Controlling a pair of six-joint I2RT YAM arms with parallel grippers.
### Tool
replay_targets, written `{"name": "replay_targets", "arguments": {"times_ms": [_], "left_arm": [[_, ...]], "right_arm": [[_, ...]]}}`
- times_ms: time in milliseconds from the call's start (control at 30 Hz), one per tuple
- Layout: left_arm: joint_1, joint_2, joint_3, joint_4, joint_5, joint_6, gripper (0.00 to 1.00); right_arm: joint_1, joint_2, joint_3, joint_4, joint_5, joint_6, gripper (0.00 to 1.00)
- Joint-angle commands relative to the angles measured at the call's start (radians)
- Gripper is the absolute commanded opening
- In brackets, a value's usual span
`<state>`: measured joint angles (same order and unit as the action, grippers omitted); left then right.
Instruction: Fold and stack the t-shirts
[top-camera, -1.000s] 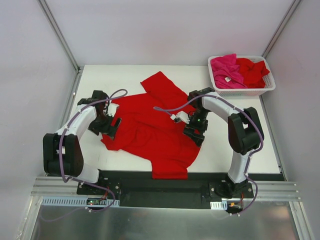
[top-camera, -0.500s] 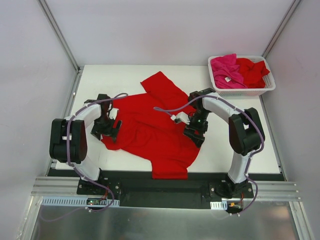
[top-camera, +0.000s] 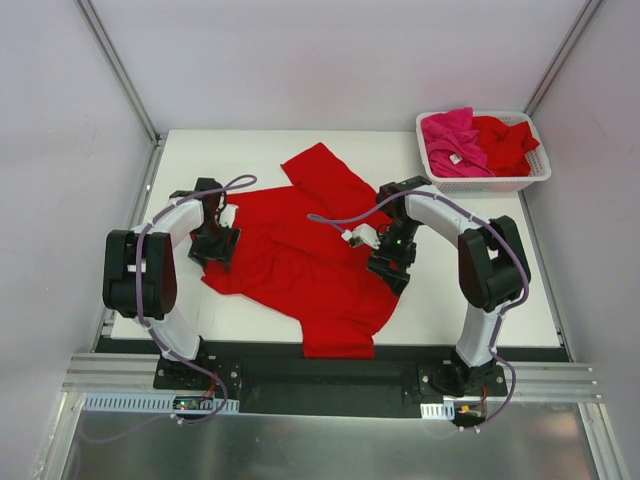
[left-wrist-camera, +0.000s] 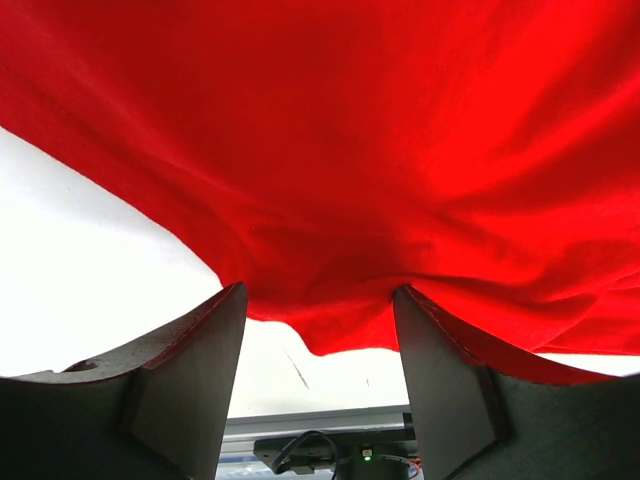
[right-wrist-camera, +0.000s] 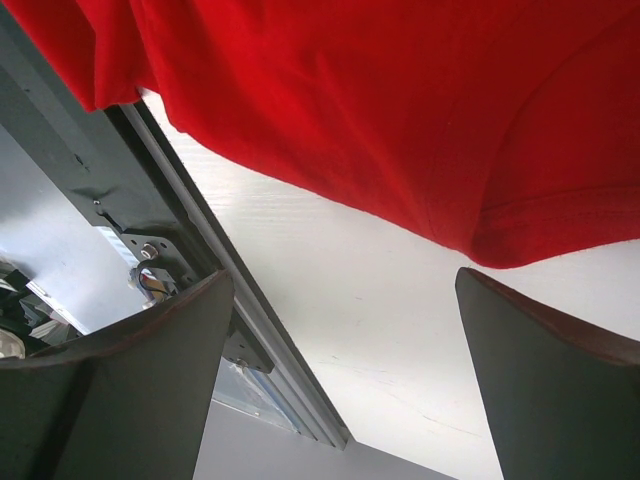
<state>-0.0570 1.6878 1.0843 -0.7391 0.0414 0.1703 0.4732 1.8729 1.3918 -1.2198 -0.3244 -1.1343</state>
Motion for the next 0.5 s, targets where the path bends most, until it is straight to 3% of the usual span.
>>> {"name": "replay_targets", "arguments": {"times_ms": [0, 100, 233, 333, 467], "left_arm": [[0.011, -0.005, -0.026, -0.009, -0.008, -0.005, 0.6], [0.011, -0.03, -0.05, -0.009, -0.008, -0.005, 0.55], [0.011, -0.037, -0.067, -0.008, -0.008, 0.0, 0.21], [0.011, -0.051, -0.061, -0.011, -0.024, 0.012, 0.02], [0.011, -0.092, -0.021, -0.039, -0.066, 0.04, 0.0]], "right_arm": [[0.004, -0.046, -0.004, -0.047, -0.031, -0.022, 0.96], [0.005, -0.041, -0.002, -0.049, -0.034, -0.021, 0.96], [0.005, -0.031, 0.007, -0.05, -0.042, -0.018, 0.96], [0.008, -0.027, 0.007, -0.05, -0.045, -0.016, 0.96], [0.008, -0.027, -0.003, -0.044, -0.039, -0.013, 0.96]]}}
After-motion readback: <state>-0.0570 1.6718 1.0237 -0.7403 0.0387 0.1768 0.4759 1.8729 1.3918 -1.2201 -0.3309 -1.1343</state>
